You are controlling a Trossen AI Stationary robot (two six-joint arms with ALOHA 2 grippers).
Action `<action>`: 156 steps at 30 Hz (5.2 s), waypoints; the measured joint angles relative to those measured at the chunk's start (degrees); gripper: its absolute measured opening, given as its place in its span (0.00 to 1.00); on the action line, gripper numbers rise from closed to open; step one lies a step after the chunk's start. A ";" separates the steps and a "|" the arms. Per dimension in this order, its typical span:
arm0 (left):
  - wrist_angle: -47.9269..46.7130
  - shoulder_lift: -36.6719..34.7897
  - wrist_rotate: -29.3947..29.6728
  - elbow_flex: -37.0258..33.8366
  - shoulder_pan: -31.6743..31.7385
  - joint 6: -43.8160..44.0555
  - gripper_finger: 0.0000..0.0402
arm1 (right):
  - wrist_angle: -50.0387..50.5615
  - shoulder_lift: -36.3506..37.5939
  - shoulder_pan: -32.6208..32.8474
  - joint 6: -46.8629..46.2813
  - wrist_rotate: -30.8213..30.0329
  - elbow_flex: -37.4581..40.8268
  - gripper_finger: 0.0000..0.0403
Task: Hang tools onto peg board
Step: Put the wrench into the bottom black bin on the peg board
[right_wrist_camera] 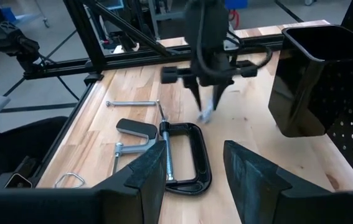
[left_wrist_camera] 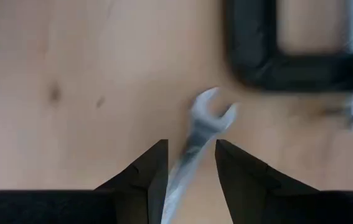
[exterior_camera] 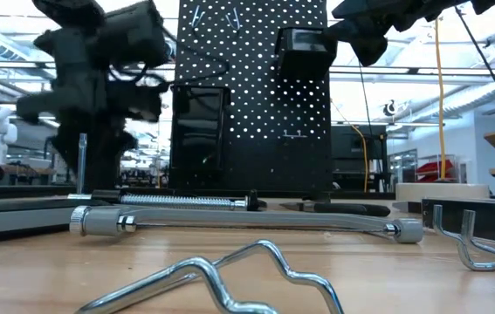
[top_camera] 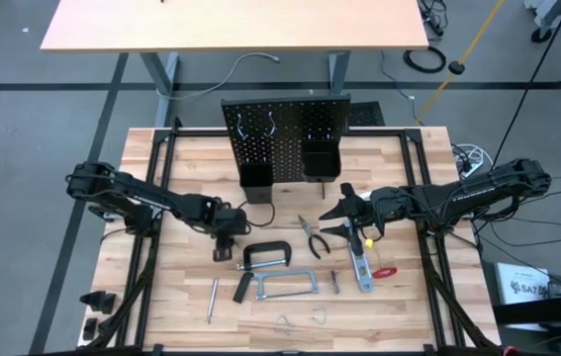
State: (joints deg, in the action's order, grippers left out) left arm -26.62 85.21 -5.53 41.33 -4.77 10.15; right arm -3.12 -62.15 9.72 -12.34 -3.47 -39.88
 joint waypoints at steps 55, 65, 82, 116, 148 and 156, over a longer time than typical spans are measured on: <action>-13.72 -0.04 9.01 -0.04 -7.15 -12.00 0.34 | 1.23 0.00 0.02 -0.30 0.01 0.00 0.38; -11.27 1.51 7.50 -1.54 -7.14 -10.93 0.33 | 1.23 0.00 0.00 -0.28 -0.04 0.00 0.38; -13.55 1.16 7.40 0.70 -7.15 -10.48 0.05 | 1.24 0.00 0.02 -0.24 -1.26 0.00 0.38; -19.62 -17.45 16.99 10.11 -7.15 -4.40 0.05 | 1.28 0.00 0.00 -0.22 -1.28 0.00 0.38; -10.73 -28.32 38.50 10.21 -5.21 -4.52 0.05 | 1.24 0.00 0.02 -0.22 -1.28 0.00 0.38; -19.36 -24.12 46.84 17.47 -6.57 -10.41 0.05 | 1.22 0.00 0.02 0.02 -2.41 0.00 0.38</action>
State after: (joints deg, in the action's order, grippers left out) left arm -45.99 61.09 41.31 58.80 -11.34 -0.26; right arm -1.91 -62.15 9.74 -12.32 -5.89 -39.88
